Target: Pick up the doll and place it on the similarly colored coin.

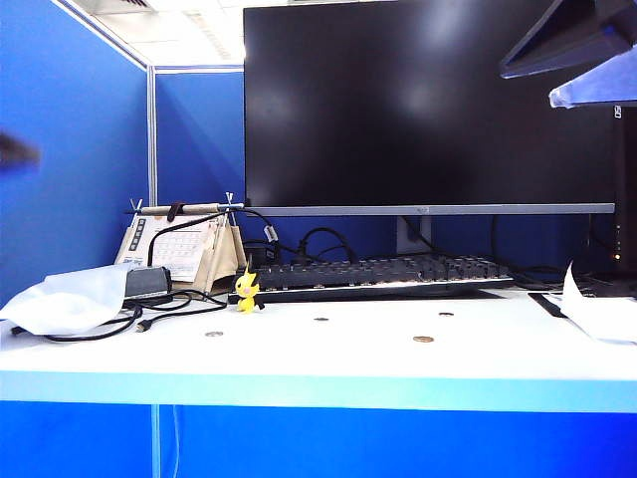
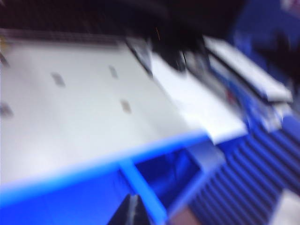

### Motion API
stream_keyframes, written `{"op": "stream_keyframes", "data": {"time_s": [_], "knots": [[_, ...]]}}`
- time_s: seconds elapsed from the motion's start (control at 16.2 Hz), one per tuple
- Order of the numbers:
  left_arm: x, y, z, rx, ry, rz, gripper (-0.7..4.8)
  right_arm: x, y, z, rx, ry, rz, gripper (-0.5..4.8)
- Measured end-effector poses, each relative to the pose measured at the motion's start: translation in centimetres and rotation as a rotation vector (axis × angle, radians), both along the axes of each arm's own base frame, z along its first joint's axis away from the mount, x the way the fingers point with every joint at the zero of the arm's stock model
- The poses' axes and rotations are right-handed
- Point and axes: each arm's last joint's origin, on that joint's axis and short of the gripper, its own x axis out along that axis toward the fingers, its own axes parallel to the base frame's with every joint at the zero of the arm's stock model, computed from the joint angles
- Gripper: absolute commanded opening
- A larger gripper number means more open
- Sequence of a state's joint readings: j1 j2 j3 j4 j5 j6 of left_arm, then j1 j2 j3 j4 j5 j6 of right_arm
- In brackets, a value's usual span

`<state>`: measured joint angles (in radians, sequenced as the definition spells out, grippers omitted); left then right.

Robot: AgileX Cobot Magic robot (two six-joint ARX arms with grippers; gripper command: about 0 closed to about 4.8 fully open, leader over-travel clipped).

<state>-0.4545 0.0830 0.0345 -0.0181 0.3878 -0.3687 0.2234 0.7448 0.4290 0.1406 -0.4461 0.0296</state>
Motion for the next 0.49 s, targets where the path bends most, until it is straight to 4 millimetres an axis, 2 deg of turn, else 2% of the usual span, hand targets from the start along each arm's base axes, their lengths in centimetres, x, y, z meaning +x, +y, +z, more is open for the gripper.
{"op": "stream_keyframes", "data": {"time_s": [0.31,0.37,0.49], "knots": [[0.2,0.1,1.4,-0.101,-0.031,0.087,-0.05,0.0,0.0,0.0,0.015,0.012,-0.001,3.92],[-0.3,0.0,3.3,-0.125,-0.092,0.056,-0.05,0.0,0.0,0.0,0.015,0.013,-0.001,3.92],[-1.8,0.5,8.6,-0.180,-0.292,0.045,-0.05,0.0,0.0,0.0,0.017,0.014,-0.002,3.92]]}}
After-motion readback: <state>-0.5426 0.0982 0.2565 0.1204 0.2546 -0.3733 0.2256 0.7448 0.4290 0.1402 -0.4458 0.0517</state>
